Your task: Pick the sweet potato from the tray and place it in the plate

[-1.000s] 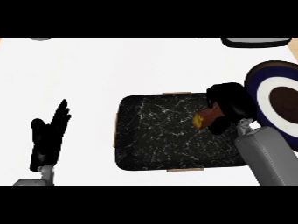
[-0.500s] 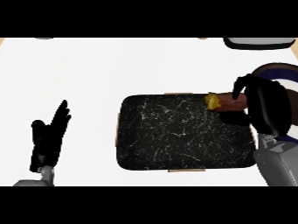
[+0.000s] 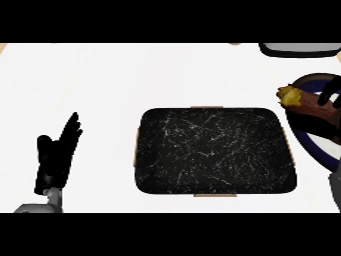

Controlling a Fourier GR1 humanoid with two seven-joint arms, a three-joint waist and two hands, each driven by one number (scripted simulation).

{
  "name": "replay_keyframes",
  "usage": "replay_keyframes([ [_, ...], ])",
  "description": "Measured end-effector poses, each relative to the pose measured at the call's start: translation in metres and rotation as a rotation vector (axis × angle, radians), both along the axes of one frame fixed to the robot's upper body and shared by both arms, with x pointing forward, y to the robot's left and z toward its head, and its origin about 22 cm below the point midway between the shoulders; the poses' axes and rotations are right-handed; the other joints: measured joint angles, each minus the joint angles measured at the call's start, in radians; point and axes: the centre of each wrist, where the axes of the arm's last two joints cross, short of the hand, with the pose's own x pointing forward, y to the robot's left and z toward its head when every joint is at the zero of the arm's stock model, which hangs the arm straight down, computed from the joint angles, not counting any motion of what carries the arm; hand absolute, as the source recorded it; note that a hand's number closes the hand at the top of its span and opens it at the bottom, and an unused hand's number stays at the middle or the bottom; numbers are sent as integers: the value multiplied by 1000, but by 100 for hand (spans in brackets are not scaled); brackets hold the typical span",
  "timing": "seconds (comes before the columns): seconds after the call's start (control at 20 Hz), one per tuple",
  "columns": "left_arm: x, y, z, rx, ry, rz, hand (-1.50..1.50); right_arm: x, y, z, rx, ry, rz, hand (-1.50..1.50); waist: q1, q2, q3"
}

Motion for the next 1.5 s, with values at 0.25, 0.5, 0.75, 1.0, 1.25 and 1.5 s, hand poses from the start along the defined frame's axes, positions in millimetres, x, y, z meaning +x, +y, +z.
replay_keyframes([
  [0.25,-3,3,-2,-2,-2,-3,0,7,-42,3,23,10,-60,150,4,1,0],
  [0.5,2,-4,-5,-2,-1,-9,0,21,-80,-6,24,55,-99,150,7,2,0],
  [0.75,3,2,-3,-1,-6,-10,0,36,-106,-29,47,156,-134,150,10,3,0],
  [1.0,7,-5,-4,5,-3,-17,0,38,-139,-46,115,312,-110,150,11,4,1],
  [1.25,6,-8,-2,1,2,-27,0,45,-163,-57,161,477,-101,-150,15,5,1],
  [1.5,4,-4,-6,7,-2,-16,0,45,-179,-55,200,486,27,-150,12,3,1],
])
